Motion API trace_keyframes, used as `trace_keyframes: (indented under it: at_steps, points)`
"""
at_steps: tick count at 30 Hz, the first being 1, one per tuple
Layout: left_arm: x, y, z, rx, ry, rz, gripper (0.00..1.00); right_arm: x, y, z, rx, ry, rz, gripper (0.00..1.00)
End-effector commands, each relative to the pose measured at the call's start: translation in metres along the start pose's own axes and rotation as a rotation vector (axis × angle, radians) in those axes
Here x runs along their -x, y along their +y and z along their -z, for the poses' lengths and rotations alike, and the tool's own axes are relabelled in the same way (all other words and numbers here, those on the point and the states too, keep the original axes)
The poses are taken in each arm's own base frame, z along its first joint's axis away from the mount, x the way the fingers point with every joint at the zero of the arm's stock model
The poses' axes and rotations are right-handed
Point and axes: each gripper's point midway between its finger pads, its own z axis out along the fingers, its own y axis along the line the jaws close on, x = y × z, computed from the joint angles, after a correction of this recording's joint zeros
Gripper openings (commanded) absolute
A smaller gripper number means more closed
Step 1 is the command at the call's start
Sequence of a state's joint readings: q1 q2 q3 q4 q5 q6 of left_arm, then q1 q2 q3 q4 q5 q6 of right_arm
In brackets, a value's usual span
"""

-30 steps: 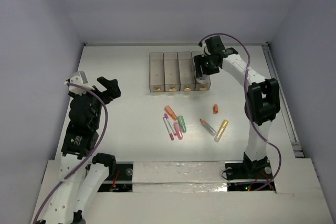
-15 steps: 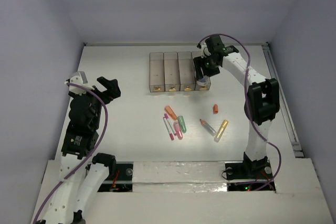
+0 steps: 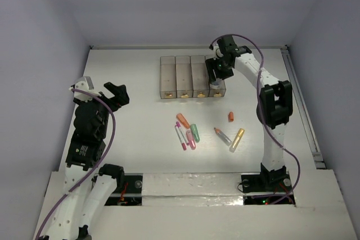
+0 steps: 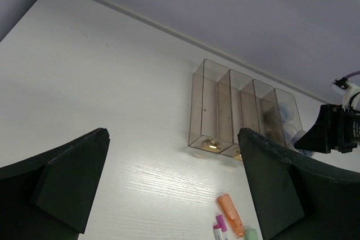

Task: Sort the stationery into containers
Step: Place the stationery in the storage box.

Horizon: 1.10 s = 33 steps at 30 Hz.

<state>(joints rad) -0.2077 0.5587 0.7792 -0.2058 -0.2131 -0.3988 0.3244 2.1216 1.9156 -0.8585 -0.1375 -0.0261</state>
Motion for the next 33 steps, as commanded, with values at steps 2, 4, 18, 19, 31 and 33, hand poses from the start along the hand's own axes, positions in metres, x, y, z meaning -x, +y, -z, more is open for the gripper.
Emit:
trace_keyframes:
  at_steps: [2, 4, 18, 19, 31, 33]
  points:
    - [0.011, -0.006, 0.000, -0.024, -0.044, -0.001, 0.99, 0.017, -0.009, 0.005, -0.052, -0.037, -0.010, 0.44]
    - [0.011, -0.005, 0.000, -0.023, -0.044, -0.003, 0.99, 0.022, -0.016, 0.006, -0.093, -0.059, -0.021, 0.44]
    - [0.010, -0.006, -0.002, -0.025, -0.038, -0.004, 0.99, 0.053, -0.027, 0.021, -0.164, -0.371, -0.007, 0.51]
    - [0.010, -0.006, -0.002, -0.026, -0.038, -0.004, 0.99, 0.051, -0.027, 0.021, -0.163, -0.369, -0.006, 0.54]
    - [0.009, -0.008, -0.002, -0.035, -0.035, -0.005, 0.99, 0.059, -0.004, 0.056, -0.063, -0.442, -0.052, 0.87]
    - [0.010, -0.008, -0.001, -0.035, -0.038, -0.004, 0.99, 0.060, 0.003, 0.074, -0.031, -0.483, -0.056, 0.67]
